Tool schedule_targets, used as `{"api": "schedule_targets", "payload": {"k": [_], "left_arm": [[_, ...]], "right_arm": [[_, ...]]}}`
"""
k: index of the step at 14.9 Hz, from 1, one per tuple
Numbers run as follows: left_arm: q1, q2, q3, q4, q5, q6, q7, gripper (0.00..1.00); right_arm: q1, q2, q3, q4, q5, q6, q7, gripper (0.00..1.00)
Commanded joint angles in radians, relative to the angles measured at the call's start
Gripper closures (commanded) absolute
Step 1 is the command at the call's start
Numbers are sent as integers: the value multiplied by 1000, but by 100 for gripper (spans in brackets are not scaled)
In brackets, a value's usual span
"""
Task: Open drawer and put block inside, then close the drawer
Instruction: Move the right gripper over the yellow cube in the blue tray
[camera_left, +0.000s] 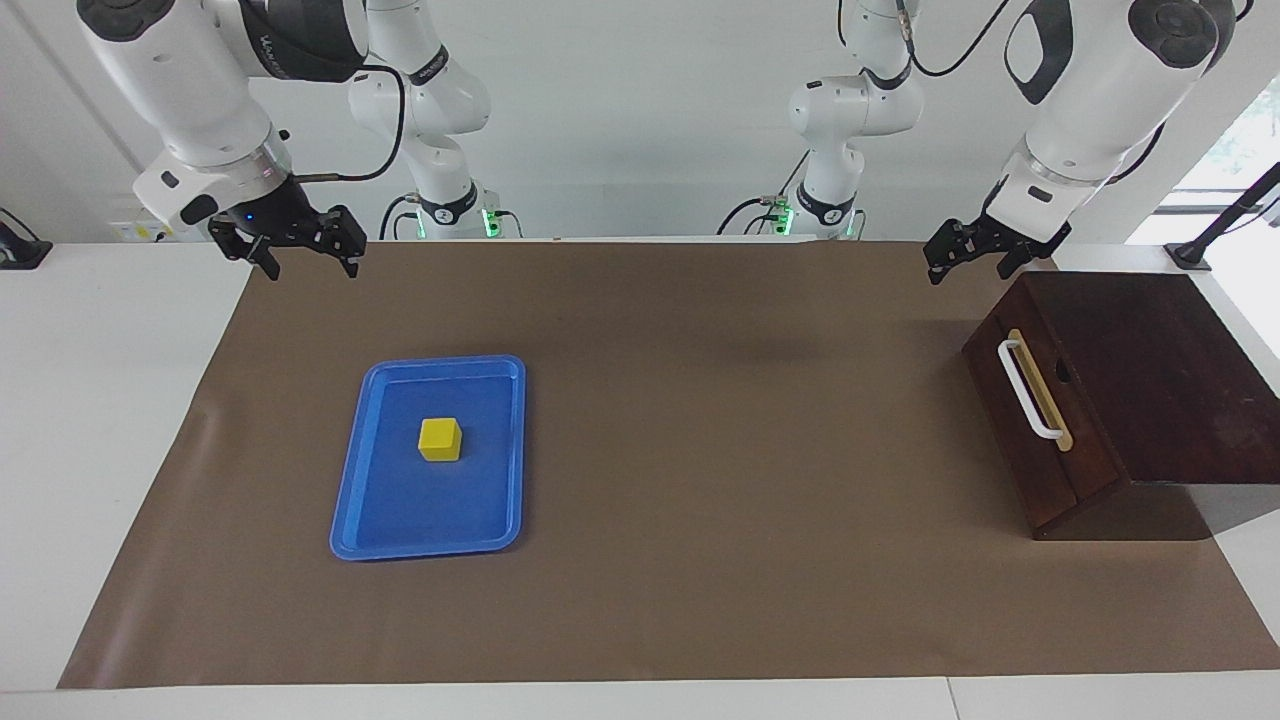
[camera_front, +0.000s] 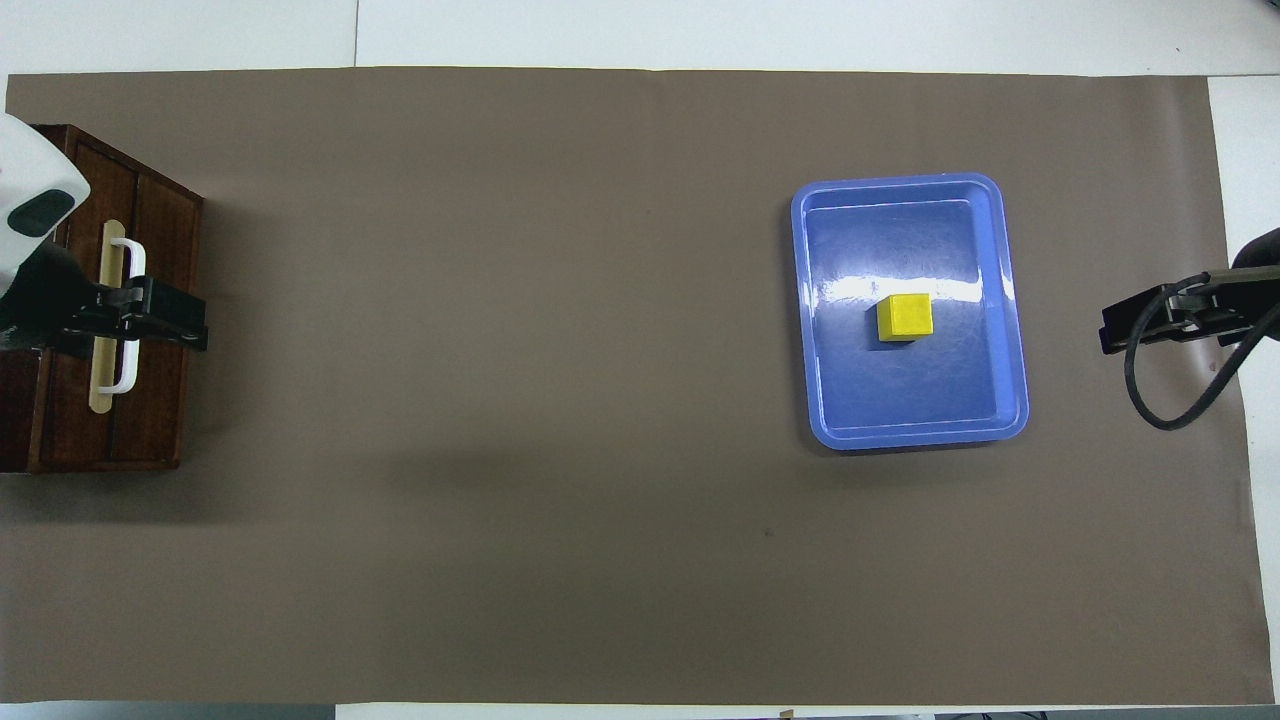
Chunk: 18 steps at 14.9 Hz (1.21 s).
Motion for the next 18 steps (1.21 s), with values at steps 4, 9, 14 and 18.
{"api": "schedule_targets", "payload": {"k": [4, 9, 14, 18], "left_arm": [[6, -17, 1, -6, -7, -10, 3, 0], [6, -17, 1, -6, -6, -10, 5, 0], [6, -17, 1, -6, -6, -10, 5, 0], [6, -17, 1, -6, -7, -10, 5, 0]], "right_arm": [[-9, -26, 1, -10, -2, 11, 5, 0], [-15, -22, 0, -56, 24, 113, 194, 0], [-51, 145, -11, 9, 181, 167, 790, 0], [-66, 233, -19, 13, 374, 267, 1132, 4]]}}
